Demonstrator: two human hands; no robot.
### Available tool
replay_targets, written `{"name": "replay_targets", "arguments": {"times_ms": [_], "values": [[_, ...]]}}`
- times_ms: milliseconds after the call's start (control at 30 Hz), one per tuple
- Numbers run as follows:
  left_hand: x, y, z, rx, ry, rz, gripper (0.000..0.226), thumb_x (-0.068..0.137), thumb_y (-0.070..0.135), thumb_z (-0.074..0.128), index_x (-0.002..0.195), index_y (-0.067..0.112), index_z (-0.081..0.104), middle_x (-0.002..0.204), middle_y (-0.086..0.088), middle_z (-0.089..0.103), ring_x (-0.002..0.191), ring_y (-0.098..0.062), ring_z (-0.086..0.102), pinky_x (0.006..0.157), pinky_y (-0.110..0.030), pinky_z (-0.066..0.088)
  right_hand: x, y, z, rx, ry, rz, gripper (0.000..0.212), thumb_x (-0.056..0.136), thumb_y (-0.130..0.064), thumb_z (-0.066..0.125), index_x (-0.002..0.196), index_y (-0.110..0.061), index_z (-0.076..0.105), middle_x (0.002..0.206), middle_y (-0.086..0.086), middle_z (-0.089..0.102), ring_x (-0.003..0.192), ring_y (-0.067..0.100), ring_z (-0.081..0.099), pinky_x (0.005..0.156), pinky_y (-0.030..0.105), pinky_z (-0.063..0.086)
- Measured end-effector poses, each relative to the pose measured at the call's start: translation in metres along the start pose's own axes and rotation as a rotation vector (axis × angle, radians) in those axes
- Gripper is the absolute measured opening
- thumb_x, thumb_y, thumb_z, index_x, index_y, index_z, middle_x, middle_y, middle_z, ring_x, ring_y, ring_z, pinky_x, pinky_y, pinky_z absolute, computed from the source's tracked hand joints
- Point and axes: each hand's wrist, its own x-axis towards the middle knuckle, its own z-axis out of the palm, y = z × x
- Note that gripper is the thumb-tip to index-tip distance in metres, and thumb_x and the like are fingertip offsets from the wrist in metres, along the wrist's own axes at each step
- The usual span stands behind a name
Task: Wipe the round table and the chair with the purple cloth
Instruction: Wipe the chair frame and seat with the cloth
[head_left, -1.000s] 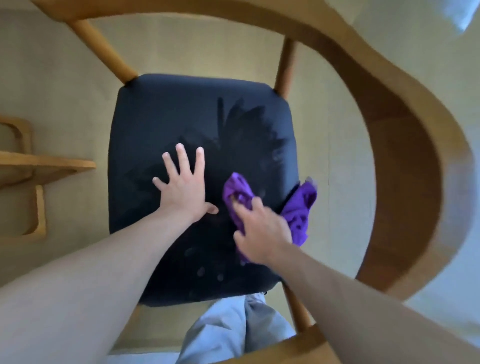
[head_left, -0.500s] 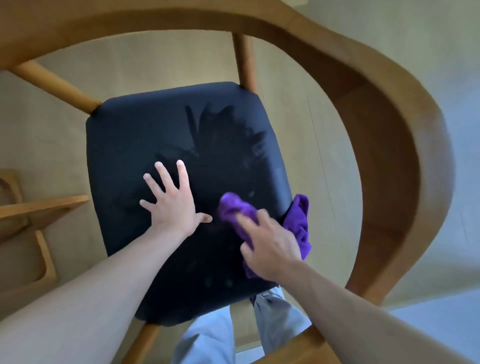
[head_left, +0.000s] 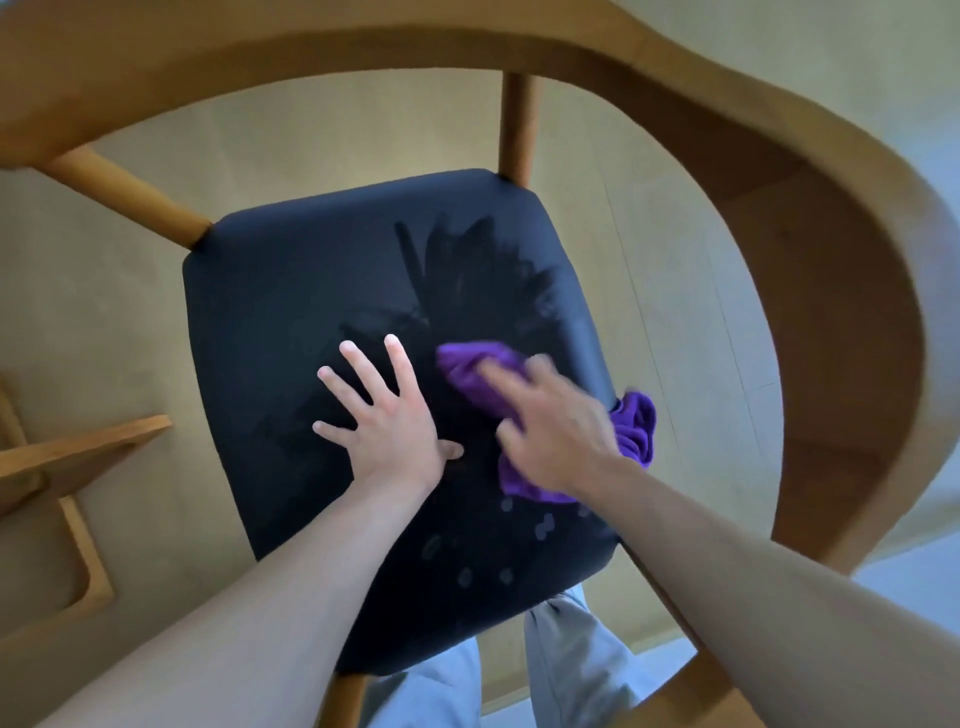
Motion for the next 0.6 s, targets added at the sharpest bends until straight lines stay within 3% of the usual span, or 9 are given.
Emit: {"name": "replay_targets", "arguments": {"times_ms": [100,167,233,333,400,433,500,567,600], "values": [[-0.001,0.0,0.0,0.023,0.002,0.0,0.149,0.066,0.068,0.08,0.155,0.014,-0.027,0.158,-0.029,-0.027,0.147,-0.058,-0.01,0.105,-0.077,0.03,0.03,0.045,-0.011,0.574,0.342,0.802,0.052,0.088,-0.034,0.047,0.14,-0.032,0.049,0.143,0.008,0.047,0.126,0.033,0.053,0.106,0.042,0.044],[-0.002,0.002,0.0,0.029,0.001,0.002,0.149,0.066,0.069,0.08,0.154,0.014,-0.028,0.158,-0.03,-0.027,0.147,-0.059,-0.01,0.105,-0.077,0.03,0.048,0.057,-0.018,0.754,0.346,0.973,0.034,0.075,-0.037,0.041,0.1,-0.022,0.058,0.115,0.007,0.054,0.109,0.036,0.058,0.099,0.041,0.045],[-0.002,0.003,0.0,0.025,0.003,0.0,0.149,0.066,0.068,0.08,0.153,0.013,-0.028,0.158,-0.03,-0.027,0.147,-0.058,-0.01,0.105,-0.078,0.03,0.049,0.042,-0.017,0.509,0.223,0.752,0.019,0.078,-0.034,0.044,0.088,-0.021,0.052,0.107,0.005,0.052,0.093,0.033,0.054,0.084,0.038,0.044],[-0.001,0.002,-0.001,0.005,0.01,0.001,0.148,0.066,0.064,0.083,0.154,0.015,-0.026,0.159,-0.028,-0.027,0.147,-0.057,-0.011,0.105,-0.078,0.028,0.032,0.005,-0.005,-0.041,-0.006,0.055,0.036,0.092,-0.035,0.049,0.128,-0.033,0.053,0.122,0.003,0.045,0.099,0.031,0.055,0.075,0.037,0.044],[-0.003,0.0,-0.002,-0.027,0.013,0.006,0.148,0.066,0.064,0.083,0.155,0.017,-0.024,0.159,-0.026,-0.027,0.148,-0.056,-0.012,0.105,-0.078,0.028,0.018,-0.007,-0.001,-0.135,-0.095,-0.213,0.054,0.095,-0.038,0.048,0.148,-0.042,0.04,0.123,-0.001,0.042,0.103,0.027,0.057,0.069,0.034,0.041],[-0.004,-0.001,-0.002,-0.018,0.021,0.014,0.147,0.066,0.065,0.083,0.155,0.017,-0.024,0.16,-0.025,-0.027,0.148,-0.055,-0.011,0.105,-0.078,0.029,0.018,-0.002,-0.002,-0.085,-0.044,-0.143,0.057,0.095,-0.036,0.048,0.15,-0.044,0.035,0.126,-0.002,0.042,0.106,0.027,0.058,0.071,0.035,0.042],[-0.006,-0.003,-0.005,0.021,0.013,0.026,0.147,0.067,0.07,0.079,0.155,0.017,-0.025,0.159,-0.025,-0.026,0.148,-0.055,-0.007,0.105,-0.075,0.033,0.028,0.015,-0.009,0.223,0.185,0.28,0.06,0.095,-0.031,0.048,0.152,-0.043,0.032,0.145,-0.001,0.041,0.121,0.028,0.055,0.088,0.04,0.048],[-0.006,-0.006,-0.012,0.073,-0.004,0.031,0.147,0.064,0.076,0.076,0.154,0.017,-0.023,0.159,-0.025,-0.021,0.148,-0.053,0.001,0.102,-0.07,0.041,0.047,0.037,-0.015,0.658,0.343,0.778,0.053,0.097,-0.029,0.045,0.15,-0.031,0.041,0.156,0.007,0.039,0.131,0.031,0.049,0.104,0.041,0.041],[-0.004,-0.007,-0.018,0.083,-0.013,0.037,0.146,0.062,0.078,0.076,0.155,0.018,-0.018,0.16,-0.023,-0.014,0.145,-0.051,0.008,0.099,-0.066,0.046,0.056,0.042,-0.017,0.713,0.338,0.896,0.046,0.097,-0.029,0.044,0.142,-0.024,0.05,0.151,0.012,0.043,0.126,0.033,0.051,0.102,0.04,0.04]]}}
